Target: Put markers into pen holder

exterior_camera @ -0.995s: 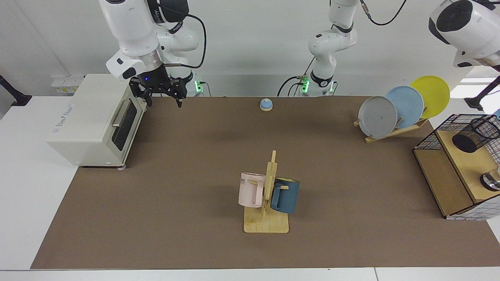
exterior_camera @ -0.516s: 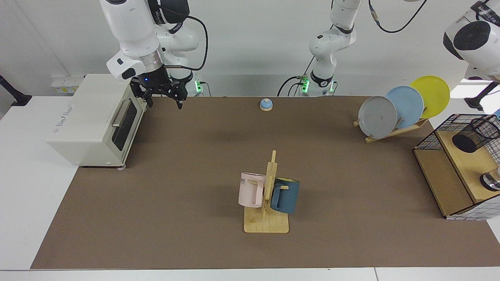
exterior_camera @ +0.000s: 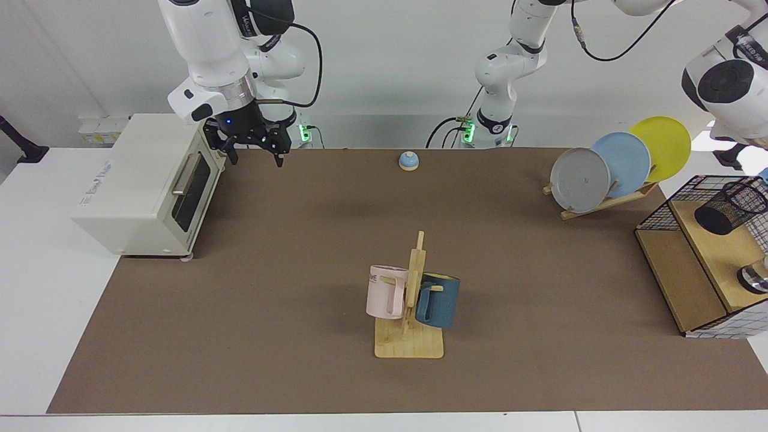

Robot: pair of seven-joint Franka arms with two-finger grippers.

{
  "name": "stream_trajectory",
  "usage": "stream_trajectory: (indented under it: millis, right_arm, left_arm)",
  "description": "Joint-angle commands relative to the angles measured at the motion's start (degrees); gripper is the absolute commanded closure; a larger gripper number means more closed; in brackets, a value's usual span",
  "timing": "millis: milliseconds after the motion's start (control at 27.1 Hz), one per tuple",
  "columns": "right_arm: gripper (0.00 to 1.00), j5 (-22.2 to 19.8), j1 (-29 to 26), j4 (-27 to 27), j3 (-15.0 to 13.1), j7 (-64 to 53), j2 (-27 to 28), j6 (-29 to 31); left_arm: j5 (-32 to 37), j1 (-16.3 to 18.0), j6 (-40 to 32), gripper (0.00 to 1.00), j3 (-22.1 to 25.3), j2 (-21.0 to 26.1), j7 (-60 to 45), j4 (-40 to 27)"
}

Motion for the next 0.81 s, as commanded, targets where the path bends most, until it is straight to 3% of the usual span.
stream_trajectory:
  millis: [0, 774]
  right_arm:
    - [0.0, 1.1, -1.6, -2.0, 0.3, 0.6, -1.4, 1.6]
    - [0.0, 1.1, -1.6, -2.0, 0.3, 0.6, -1.4, 1.6]
  left_arm:
    - [1.2, 0.7, 0.9, 1.0, -0.2, 1.2, 0.3, 0.5]
    - [0.4, 0.6, 0.3, 1.0, -0.2, 0.7, 0.0, -1.4]
